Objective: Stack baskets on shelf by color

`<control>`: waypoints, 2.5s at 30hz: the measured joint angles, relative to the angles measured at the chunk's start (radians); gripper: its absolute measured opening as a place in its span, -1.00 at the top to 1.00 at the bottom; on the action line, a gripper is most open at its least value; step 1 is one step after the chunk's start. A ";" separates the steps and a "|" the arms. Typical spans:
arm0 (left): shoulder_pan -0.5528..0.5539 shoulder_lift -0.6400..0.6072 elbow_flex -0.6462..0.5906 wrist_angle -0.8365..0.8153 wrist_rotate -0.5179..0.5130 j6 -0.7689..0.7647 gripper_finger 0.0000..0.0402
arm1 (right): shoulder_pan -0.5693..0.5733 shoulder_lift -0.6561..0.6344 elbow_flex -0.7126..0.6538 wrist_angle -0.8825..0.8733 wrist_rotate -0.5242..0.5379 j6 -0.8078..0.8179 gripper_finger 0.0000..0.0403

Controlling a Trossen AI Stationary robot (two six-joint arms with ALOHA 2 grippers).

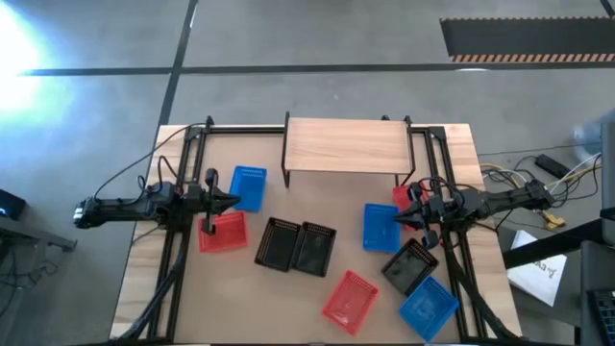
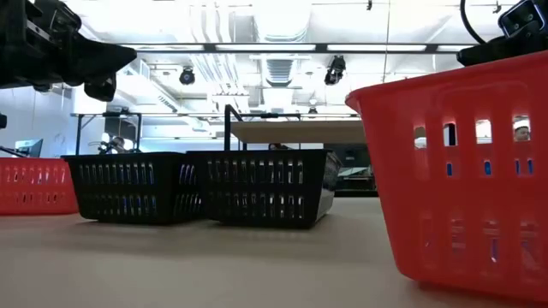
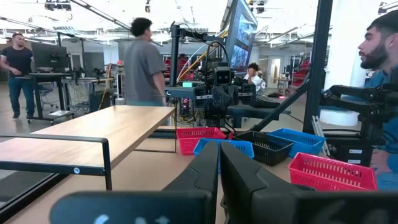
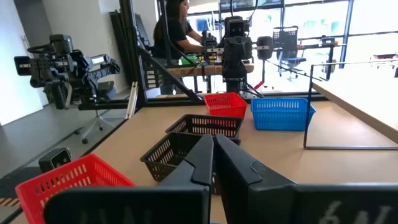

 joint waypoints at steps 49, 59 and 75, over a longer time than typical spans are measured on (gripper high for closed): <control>0.000 0.000 0.000 0.000 0.000 0.000 1.00 | 0.000 0.000 0.000 0.000 0.000 -0.131 0.96; 0.000 0.000 0.000 0.000 0.000 0.000 1.00 | 0.001 0.003 0.000 0.052 0.000 0.357 0.96; 0.000 0.000 0.000 0.000 0.000 0.000 1.00 | 0.003 0.309 0.025 0.264 0.108 0.402 0.96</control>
